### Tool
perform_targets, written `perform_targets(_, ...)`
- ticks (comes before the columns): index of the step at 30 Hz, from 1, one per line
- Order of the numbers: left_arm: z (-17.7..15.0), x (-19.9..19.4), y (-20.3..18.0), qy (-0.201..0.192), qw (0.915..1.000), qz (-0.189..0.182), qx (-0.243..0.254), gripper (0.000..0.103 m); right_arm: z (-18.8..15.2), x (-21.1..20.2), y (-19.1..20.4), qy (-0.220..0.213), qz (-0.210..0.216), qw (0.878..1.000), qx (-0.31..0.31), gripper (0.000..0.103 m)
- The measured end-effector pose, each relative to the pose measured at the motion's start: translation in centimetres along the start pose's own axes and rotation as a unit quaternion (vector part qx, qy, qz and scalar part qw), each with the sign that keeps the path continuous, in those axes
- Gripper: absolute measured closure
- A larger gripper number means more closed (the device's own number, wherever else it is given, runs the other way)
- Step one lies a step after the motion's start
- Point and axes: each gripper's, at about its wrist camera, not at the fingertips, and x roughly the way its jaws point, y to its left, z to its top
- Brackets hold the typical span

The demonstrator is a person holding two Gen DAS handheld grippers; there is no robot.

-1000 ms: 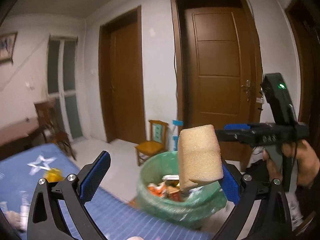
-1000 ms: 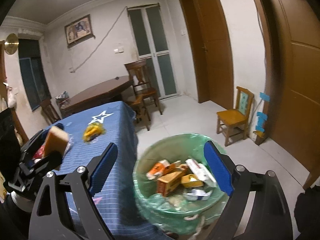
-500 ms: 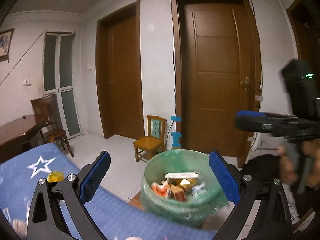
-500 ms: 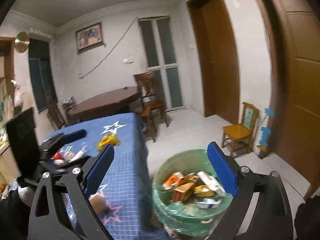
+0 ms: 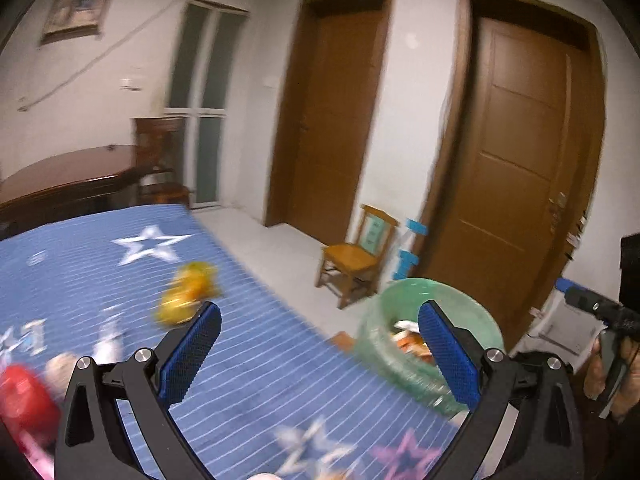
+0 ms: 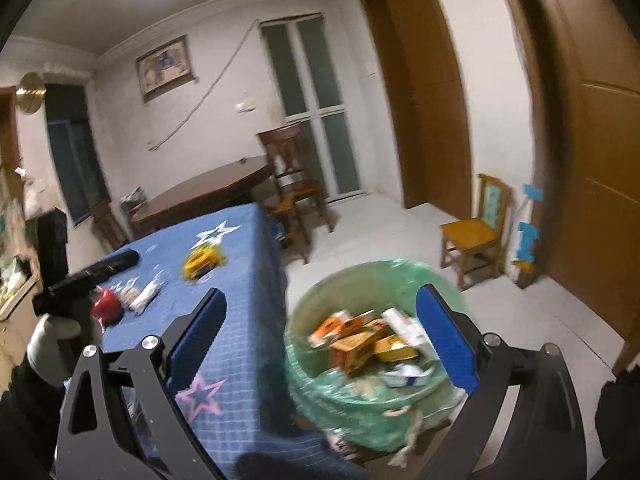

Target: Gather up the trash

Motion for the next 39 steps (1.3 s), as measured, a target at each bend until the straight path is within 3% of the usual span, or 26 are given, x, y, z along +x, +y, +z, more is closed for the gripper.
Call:
perform_targets(5,-3.2,-8.1,7.7,-0.007,0.9961,0.064,-0.06,0.005,-1.9,1.8,3.0,0.03,0.041,0.999,-0.007,0.01)
perform_targets(8,-5.7,-12.1,12.9,-0.001,0.9884,0.109,-0.106,0.005,-3.0,3.2,5.7,0.051,0.071,0.996,-0.019,0.01)
perform_targets(12,-9.1,-16.8,20.1,0.019,0.9676,0.176,-0.18,0.005,-4.0,4.4,9.6,0.072,0.102,0.991,-0.044,0.01)
perform_targets(14,-10.8,-18.4,23.1,0.046,0.953,0.208,-0.215,0.005,-4.5,5.3,12.0,0.086,0.121,0.987,-0.061,0.01)
perform_targets(16,-12.0,-18.7,24.2,0.079,0.9499,0.209,-0.219,0.005,-4.9,6.0,13.8,0.095,0.136,0.983,-0.073,0.01)
perform_targets(20,-12.8,-16.8,23.6,0.125,0.953,0.201,-0.189,0.005,-6.0,7.3,17.9,0.118,0.166,0.974,-0.098,0.01)
perform_targets(28,-12.6,-14.2,23.0,0.12,0.9607,0.185,-0.17,0.005,-9.8,9.3,21.3,0.163,0.155,0.966,-0.126,0.01)
perform_targets(32,-12.5,-13.6,23.6,0.119,0.9603,0.186,-0.171,0.005,-10.4,10.2,20.8,0.167,0.126,0.972,-0.11,0.023)
perform_targets(34,-12.6,-13.2,24.1,0.117,0.9551,0.207,-0.177,0.005,-10.4,10.8,20.5,0.17,0.117,0.973,-0.102,0.029)
perform_targets(37,-13.1,-12.6,25.1,0.128,0.9497,0.204,-0.201,0.005,-10.7,11.7,20.6,0.178,0.1,0.973,-0.105,0.038)
perform_targets(39,-12.8,-12.6,25.2,0.118,0.9511,0.202,-0.201,0.005,-11.0,12.3,20.7,0.184,0.093,0.972,-0.109,0.047)
